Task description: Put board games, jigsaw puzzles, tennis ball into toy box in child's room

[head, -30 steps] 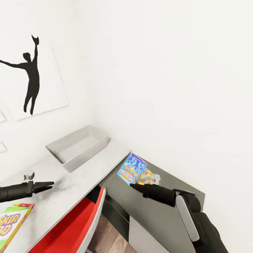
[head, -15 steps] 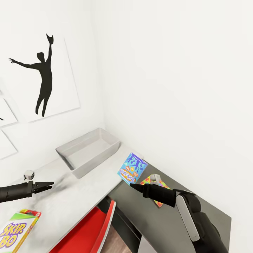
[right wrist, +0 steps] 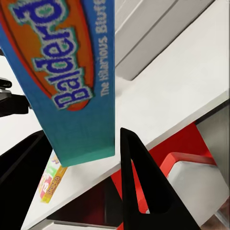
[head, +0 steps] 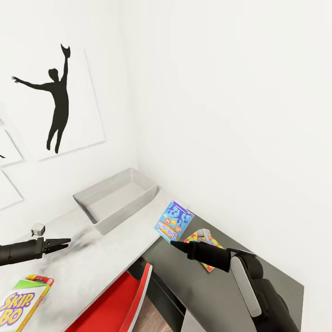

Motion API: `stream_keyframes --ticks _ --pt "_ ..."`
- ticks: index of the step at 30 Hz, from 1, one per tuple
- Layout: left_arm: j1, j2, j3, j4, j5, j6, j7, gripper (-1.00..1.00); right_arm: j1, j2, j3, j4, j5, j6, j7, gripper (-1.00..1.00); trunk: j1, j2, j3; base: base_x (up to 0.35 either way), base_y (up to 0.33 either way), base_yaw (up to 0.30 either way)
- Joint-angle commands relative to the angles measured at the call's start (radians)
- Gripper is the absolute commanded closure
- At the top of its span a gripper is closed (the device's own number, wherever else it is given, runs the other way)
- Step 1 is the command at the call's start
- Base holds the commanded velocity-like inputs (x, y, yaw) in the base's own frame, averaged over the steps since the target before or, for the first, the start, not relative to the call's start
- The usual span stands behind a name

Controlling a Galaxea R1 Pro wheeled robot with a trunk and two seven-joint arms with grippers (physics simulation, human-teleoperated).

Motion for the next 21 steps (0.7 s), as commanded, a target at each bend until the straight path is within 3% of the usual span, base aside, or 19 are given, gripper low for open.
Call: stream_keyframes --ticks 1,13,21 --pt "-0.001 0.0 0.0 0.0 -0.001 0.011 -0.004 -1.0 -0.001 0.001 -0.001 0.0 -0.002 0.005 0.001 1.0 0.001 -0.002 -0.002 0.0 0.0 0.0" --pt "-0.001 0.0 0.0 0.0 -0.001 0.011 -0.004 -1.0 -0.001 0.002 -0.001 0.001 -0.003 0.012 -0.004 1.0 0.001 -0.002 -0.002 0.002 0.015 0.008" --pt "-0.001 0.0 0.0 0.0 -0.001 0.011 -0.004 -1.0 -0.001 0.002 0.0 0.001 -0.003 0.012 -0.004 1.0 0.001 -0.002 -0.002 0.074 0.03 0.235"
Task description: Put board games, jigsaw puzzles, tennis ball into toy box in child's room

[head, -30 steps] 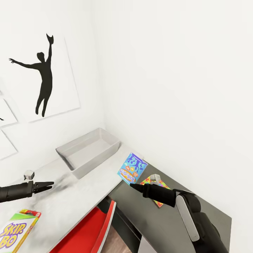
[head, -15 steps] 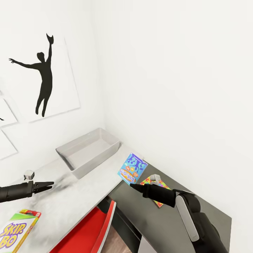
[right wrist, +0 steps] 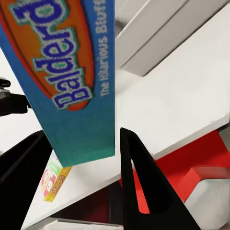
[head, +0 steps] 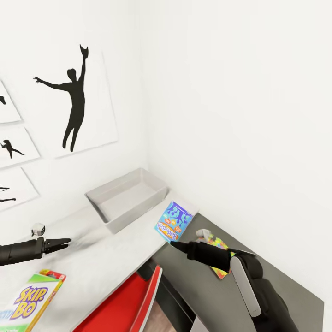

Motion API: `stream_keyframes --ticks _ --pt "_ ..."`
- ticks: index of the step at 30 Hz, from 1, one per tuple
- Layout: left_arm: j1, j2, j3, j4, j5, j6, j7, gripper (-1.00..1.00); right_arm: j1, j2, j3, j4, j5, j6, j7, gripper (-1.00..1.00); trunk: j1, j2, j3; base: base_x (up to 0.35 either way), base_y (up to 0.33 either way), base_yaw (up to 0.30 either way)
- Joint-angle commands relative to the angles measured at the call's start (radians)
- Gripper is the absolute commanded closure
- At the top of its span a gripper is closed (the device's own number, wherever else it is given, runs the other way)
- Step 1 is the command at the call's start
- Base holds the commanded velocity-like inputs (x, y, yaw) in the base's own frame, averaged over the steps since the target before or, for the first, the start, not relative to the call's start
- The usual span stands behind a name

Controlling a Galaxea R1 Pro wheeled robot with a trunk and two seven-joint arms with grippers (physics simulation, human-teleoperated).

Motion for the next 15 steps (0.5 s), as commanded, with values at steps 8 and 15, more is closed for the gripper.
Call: stream_keyframes --ticks 8,15 --pt "-0.001 -0.001 -0.001 0.0 -0.001 0.011 -0.004 -1.0 -0.001 0.0 -0.002 -0.001 -0.003 0.006 0.002 1.0 0.001 -0.002 -0.002 0.016 0.002 0.09" --pt "-0.001 -0.001 -0.001 0.0 -0.001 0.011 -0.004 -1.0 -0.001 0.0 -0.002 -0.001 -0.003 0.006 0.002 1.0 0.001 -0.002 -0.002 -0.098 0.041 0.124"
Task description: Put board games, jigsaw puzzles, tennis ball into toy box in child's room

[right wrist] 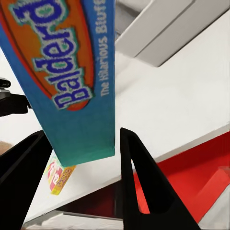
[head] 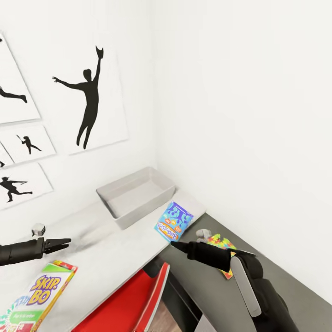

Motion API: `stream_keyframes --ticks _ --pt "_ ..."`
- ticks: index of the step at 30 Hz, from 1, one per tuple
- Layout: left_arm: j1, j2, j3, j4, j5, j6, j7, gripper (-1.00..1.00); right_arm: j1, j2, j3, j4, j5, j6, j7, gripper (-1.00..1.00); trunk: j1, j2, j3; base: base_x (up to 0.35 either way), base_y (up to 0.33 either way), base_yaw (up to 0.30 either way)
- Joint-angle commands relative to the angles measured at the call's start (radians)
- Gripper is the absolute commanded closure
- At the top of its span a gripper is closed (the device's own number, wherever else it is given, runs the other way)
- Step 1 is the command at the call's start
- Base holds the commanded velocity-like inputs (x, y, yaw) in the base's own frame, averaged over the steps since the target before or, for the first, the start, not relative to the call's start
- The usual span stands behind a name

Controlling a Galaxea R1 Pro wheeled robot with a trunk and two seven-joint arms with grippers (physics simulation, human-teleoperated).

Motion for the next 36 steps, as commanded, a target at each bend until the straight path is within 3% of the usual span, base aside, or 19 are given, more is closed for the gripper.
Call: stream_keyframes --ticks 1,28,36 --pt "-0.001 0.0 0.0 0.0 -0.001 0.01 -0.004 -1.0 -0.001 0.0 -0.001 -0.001 -0.002 0.006 0.002 1.0 0.001 -0.002 -0.002 -0.027 0.033 0.259" --pt "-0.001 0.0 0.001 0.0 -0.001 0.011 -0.004 -1.0 -0.001 0.0 -0.001 -0.001 -0.002 0.007 0.004 1.0 0.001 -0.002 -0.002 0.033 0.047 0.279" --pt "-0.001 0.0 0.0 0.0 -0.001 0.011 -0.004 -1.0 -0.001 0.0 -0.002 -0.001 -0.003 0.007 0.004 1.0 0.001 -0.002 -0.002 0.0 0.039 0.065"
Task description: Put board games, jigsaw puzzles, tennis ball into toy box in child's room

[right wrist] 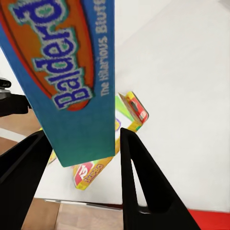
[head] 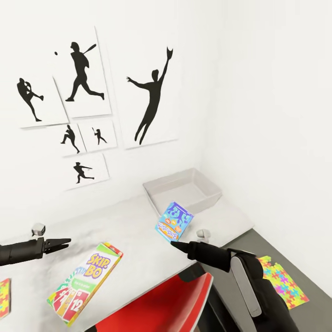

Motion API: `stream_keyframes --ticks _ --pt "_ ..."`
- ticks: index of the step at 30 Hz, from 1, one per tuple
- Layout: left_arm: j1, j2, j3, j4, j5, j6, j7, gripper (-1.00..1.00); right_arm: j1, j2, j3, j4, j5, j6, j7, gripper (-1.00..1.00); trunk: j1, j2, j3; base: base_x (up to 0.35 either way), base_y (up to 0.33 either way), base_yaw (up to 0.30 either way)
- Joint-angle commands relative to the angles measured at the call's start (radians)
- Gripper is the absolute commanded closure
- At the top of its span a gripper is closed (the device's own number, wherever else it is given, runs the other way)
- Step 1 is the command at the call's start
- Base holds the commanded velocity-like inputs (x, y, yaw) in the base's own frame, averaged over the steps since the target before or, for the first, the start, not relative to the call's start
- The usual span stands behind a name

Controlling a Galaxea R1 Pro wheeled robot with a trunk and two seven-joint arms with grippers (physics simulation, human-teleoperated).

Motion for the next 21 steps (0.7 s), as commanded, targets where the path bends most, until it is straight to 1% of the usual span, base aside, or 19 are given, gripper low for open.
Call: stream_keyframes --ticks 1,7,9,15,17,21 --pt "-0.001 0.0 0.0 0.0 0.0 0.011 -0.004 -1.0 -0.001 0.001 -0.001 -0.001 -0.001 0.006 0.002 1.0 0.001 -0.002 -0.002 0.005 0.125 0.01" --pt "-0.001 0.0 -0.001 0.0 0.0 0.01 -0.004 -1.0 -0.001 0.001 -0.001 -0.001 0.0 0.006 0.002 1.0 0.001 -0.002 -0.002 0.013 0.05 0.004" --pt "-0.001 0.0 -0.001 0.0 0.0 0.01 -0.004 -1.0 -0.001 0.001 -0.001 -0.001 0.0 0.006 0.002 1.0 0.001 -0.002 -0.002 0.129 0.01 0.05" --pt "-0.001 0.0 -0.001 0.0 0.0 0.009 -0.004 -1.0 -0.001 0.001 -0.001 -0.001 0.0 0.006 0.002 1.0 0.001 -0.002 -0.002 0.221 0.003 0.172" --pt "-0.001 0.0 -0.001 0.0 0.0 0.009 -0.004 -1.0 -0.001 0.001 -0.001 -0.001 0.0 0.006 0.002 1.0 0.001 -0.002 -0.002 0.095 0.001 0.17" --pt "-0.001 0.0 -0.001 0.0 0.0 0.009 -0.004 -1.0 -0.001 0.001 -0.001 -0.001 0.0 0.006 0.003 1.0 0.001 -0.002 -0.002 0.05 0.0 0.052"
